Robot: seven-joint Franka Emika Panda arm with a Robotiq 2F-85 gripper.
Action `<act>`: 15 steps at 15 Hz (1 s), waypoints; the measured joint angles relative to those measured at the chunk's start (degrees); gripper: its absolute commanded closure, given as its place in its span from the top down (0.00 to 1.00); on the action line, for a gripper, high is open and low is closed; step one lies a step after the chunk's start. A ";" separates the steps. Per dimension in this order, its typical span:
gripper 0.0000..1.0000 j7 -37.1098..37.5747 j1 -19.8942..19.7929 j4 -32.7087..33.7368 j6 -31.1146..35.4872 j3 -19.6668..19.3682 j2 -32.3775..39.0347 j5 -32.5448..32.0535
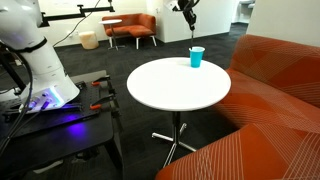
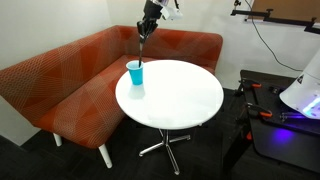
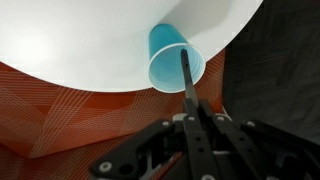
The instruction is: Pick the marker from the cup and put it on the table
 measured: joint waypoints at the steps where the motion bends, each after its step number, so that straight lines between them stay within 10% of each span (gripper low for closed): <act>1: 0.02 0.00 0.18 -2.40 1.91 0.00 -1.59 -0.52; 10: 0.02 0.39 0.39 -23.13 15.53 -0.26 -16.21 -2.96; 15: 0.02 12.56 -0.55 -31.96 16.41 -2.14 -23.56 -17.44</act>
